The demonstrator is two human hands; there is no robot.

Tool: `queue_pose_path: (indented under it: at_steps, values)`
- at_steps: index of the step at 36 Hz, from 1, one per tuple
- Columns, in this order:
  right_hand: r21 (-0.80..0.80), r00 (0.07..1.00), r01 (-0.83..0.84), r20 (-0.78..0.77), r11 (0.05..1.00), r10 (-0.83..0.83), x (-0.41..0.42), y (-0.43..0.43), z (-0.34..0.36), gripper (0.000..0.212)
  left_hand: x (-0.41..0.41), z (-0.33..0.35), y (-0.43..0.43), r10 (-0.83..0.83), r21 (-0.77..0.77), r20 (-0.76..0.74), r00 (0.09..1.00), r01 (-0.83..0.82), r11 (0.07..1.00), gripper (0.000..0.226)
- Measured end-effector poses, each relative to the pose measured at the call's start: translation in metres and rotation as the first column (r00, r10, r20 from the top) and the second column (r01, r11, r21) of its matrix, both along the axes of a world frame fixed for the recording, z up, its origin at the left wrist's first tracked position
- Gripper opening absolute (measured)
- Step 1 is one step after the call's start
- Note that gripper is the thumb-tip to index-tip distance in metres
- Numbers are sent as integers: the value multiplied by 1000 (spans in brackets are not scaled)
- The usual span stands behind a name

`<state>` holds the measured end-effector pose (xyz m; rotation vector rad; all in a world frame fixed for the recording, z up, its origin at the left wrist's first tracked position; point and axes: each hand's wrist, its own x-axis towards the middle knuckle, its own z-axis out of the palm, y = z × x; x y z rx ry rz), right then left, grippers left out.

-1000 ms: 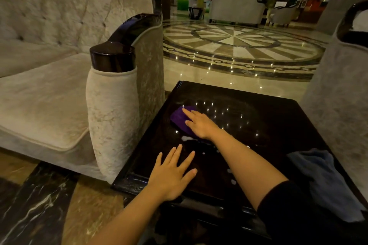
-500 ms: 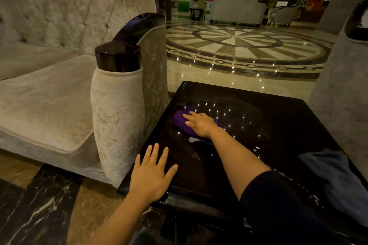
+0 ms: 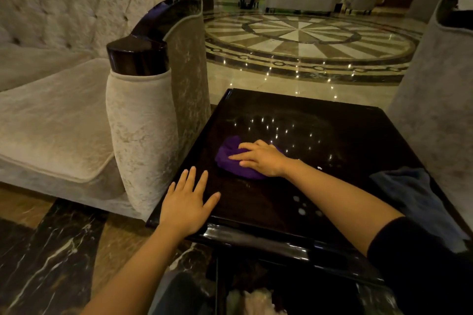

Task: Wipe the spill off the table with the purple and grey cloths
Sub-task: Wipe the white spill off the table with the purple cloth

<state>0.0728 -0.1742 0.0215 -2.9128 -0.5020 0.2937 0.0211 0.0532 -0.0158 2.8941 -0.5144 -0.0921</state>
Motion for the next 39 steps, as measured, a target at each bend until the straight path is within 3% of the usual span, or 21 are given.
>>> queue_pose_path:
  at_steps: [8, 22, 28, 33, 39]
  values:
    - [-61, 996, -43, 71, 997, 47, -64, -17, 2, 39, -3, 1, 1, 5, -19, 3, 1000, -5, 1000, 66]
    - [36, 972, -89, 222, 995, 79, -170, -9, 3, 33, -3, 7, 2, -12, 5, -24, 1000, 12, 1000, 65]
    - [89, 961, -146, 250, 985, 120, -196, -6, 7, 29, 7, 23, -3, -17, 123, -96, 995, 29, 992, 64]
    - [280, 951, 44, 284, 959, -126, -201, -19, 20, 31, 13, 34, -23, -39, 66, 37, 999, 36, 997, 55]
    - [505, 749, 385, 318, 773, -581, -203, -55, 38, 28, 22, 25, -56, -100, 10, -13, 995, 100, 995, 54]
